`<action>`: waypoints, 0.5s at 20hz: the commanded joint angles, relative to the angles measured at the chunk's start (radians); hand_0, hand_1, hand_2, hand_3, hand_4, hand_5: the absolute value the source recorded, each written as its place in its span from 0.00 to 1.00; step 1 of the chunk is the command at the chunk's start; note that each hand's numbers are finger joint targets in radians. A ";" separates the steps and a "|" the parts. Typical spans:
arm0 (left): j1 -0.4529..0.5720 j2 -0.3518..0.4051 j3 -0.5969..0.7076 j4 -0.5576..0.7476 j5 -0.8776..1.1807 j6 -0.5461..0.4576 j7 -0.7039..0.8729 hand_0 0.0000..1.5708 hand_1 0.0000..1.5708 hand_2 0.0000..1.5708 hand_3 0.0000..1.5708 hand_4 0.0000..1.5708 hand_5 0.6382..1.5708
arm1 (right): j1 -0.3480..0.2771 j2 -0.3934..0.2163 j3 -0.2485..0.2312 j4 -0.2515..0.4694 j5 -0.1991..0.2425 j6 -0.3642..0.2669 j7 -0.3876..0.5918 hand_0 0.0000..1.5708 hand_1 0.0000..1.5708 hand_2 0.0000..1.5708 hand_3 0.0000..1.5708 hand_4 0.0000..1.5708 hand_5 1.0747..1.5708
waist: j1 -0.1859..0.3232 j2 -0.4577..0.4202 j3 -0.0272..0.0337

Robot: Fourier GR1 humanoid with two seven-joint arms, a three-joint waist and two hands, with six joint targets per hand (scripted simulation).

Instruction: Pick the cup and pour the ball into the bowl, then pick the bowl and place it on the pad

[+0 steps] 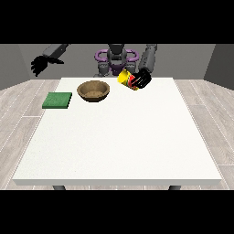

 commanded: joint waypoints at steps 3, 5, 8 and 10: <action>-0.051 -0.042 -0.168 0.013 -0.244 0.052 0.270 0.87 0.87 1.00 1.00 0.73 0.99 | 0.051 -0.035 -0.033 0.140 0.009 0.034 -0.057 0.00 0.00 0.00 0.00 0.00 0.97 | 0.085 -0.107 0.0005; -0.075 -0.057 -0.204 0.051 -0.329 0.077 0.342 0.87 0.87 1.00 1.00 0.68 1.00 | 0.021 -0.026 -0.021 0.132 0.014 0.004 -0.015 0.00 0.00 0.00 0.00 0.00 0.97 | 0.077 -0.113 -0.0009; -0.067 -0.051 -0.217 -0.010 -0.360 0.004 0.369 0.86 0.86 1.00 1.00 0.67 1.00 | 0.045 -0.027 -0.022 0.166 0.031 0.010 -0.087 0.00 0.00 0.03 0.00 0.00 0.97 | 0.101 -0.113 -0.0022; -0.029 -0.065 -0.233 -0.041 -0.401 0.007 0.395 0.86 0.86 1.00 1.00 0.67 1.00 | 0.039 -0.062 -0.047 0.200 0.013 0.022 -0.070 0.00 0.00 0.05 0.00 0.00 0.97 | 0.112 -0.112 -0.0024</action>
